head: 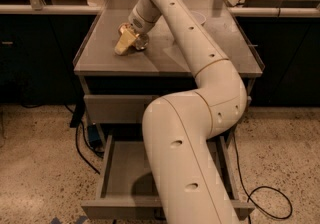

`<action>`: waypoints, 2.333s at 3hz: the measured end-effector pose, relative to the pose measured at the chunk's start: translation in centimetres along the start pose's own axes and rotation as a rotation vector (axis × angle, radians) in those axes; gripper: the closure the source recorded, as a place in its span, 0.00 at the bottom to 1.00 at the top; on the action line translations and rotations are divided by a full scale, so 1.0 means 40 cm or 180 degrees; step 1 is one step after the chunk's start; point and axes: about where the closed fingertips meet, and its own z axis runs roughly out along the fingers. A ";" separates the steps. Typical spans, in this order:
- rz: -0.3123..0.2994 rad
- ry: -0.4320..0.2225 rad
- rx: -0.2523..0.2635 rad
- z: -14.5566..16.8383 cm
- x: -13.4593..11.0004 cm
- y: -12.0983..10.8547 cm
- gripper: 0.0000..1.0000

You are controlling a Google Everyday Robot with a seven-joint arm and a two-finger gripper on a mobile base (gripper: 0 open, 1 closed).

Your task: Place orange can into middle drawer

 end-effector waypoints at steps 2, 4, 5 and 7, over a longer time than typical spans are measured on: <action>0.0000 0.0000 0.0000 -0.013 -0.009 0.000 1.00; -0.0001 -0.0006 0.0002 -0.025 -0.015 0.002 1.00; -0.0133 -0.0552 -0.0166 -0.132 -0.018 -0.009 1.00; -0.0252 -0.1116 -0.0388 -0.286 0.056 -0.018 1.00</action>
Offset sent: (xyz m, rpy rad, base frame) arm 0.0000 0.0000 0.0000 0.0000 0.0000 0.0000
